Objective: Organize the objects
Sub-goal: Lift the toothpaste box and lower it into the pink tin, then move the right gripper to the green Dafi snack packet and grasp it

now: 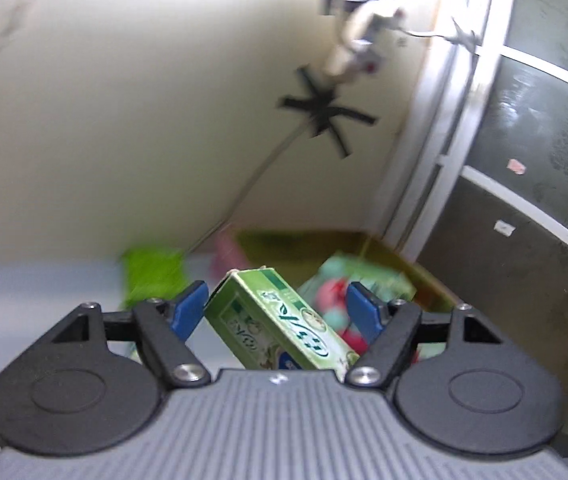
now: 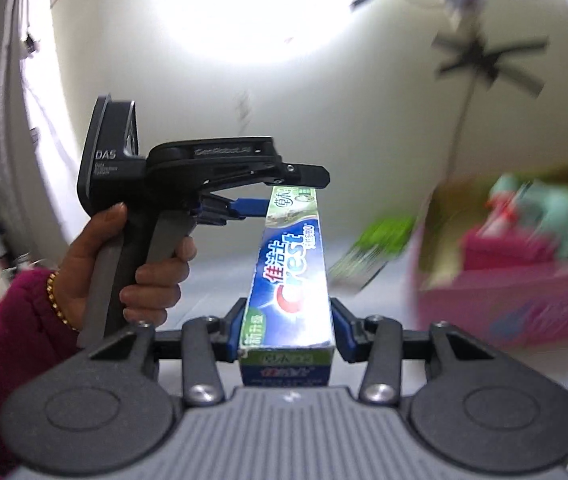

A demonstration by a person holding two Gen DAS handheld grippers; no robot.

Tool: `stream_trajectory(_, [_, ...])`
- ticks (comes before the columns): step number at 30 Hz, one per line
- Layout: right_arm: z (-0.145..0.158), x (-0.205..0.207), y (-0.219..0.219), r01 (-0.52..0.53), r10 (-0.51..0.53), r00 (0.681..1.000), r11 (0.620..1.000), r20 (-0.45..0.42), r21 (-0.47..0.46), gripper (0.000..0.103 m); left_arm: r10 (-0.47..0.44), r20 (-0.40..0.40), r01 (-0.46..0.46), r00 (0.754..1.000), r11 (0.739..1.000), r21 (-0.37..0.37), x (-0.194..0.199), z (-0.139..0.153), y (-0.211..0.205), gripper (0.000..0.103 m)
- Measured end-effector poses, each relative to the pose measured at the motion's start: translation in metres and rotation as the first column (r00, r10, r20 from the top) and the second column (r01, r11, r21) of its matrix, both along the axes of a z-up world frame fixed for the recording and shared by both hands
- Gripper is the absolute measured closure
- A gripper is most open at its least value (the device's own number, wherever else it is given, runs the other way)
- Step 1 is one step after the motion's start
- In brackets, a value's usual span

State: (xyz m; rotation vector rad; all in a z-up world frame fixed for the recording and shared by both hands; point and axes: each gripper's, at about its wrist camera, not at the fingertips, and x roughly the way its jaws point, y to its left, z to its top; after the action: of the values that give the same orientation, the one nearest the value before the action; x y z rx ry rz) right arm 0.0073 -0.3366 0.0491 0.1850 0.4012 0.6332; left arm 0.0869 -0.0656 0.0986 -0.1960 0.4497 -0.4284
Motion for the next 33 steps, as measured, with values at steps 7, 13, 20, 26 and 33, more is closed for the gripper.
stream_trajectory(7, [0.000, 0.071, -0.019, 0.204, -0.203, 0.979, 0.973, 0.017, -0.106, 0.062, -0.015, -0.039, 0.015, 0.999, 1.000, -0.003, 0.089, -0.018, -0.072, 0.022])
stream_trajectory(13, [-0.020, 0.111, -0.003, 0.312, -0.307, 0.950, 0.932, 0.056, -0.185, 0.032, 0.083, -0.140, -0.079, 0.987, 0.996, 0.035, 0.136, -0.047, -0.082, 0.020])
stream_trajectory(20, [-0.032, 0.086, -0.004, 0.312, -0.300, 0.947, 0.944, 0.110, -0.107, 0.027, 0.104, -0.082, -0.101, 0.991, 0.994, 0.033, 0.097, -0.050, -0.054, 0.020])
stream_trajectory(26, [-0.030, 0.045, -0.022, 0.393, -0.387, 0.914, 0.919, 0.122, -0.032, 0.027, 0.116, -0.033, -0.113, 0.993, 0.992, 0.059, 0.040, -0.040, -0.046, 0.020])
stream_trajectory(33, [-0.028, 0.002, -0.042, 0.451, -0.448, 0.888, 0.892, 0.105, -0.007, 0.027, 0.121, -0.001, -0.120, 0.993, 0.983, 0.139, -0.006, -0.033, -0.063, 0.020])
